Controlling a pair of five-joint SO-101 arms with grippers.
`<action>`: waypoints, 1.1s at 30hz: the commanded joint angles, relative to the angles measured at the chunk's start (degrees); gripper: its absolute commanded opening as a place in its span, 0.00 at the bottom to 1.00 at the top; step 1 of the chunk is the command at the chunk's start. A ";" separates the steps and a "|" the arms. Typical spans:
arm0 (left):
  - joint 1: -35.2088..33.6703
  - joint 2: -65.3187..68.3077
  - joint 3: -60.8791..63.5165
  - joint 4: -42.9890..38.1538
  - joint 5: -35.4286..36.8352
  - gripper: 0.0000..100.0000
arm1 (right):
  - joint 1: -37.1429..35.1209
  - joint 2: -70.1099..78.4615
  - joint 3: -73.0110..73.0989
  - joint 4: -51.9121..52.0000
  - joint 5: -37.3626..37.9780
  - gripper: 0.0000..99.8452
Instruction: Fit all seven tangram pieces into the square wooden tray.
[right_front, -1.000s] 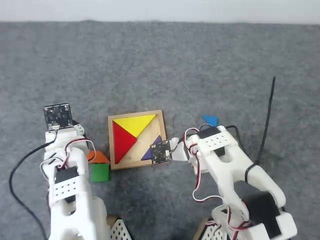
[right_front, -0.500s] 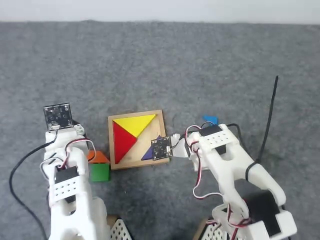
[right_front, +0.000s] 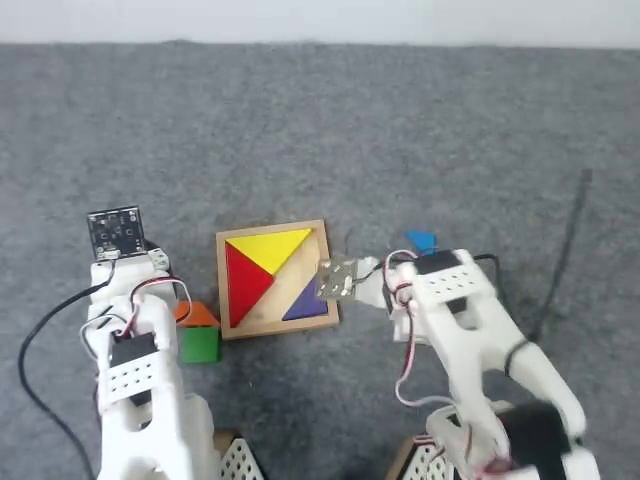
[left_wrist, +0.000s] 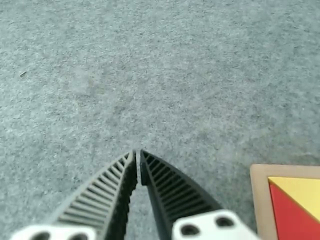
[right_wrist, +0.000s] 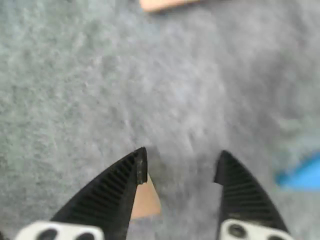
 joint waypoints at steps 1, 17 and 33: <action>0.00 -1.93 -0.84 -1.41 -0.44 0.01 | 4.53 -11.03 1.67 5.76 3.16 0.24; 0.00 -1.93 -0.84 -1.41 -0.44 0.01 | 17.63 -15.78 10.20 5.23 20.22 0.22; 0.00 -1.93 -0.84 -1.41 -0.44 0.01 | 7.34 -9.19 8.00 1.36 -4.04 0.22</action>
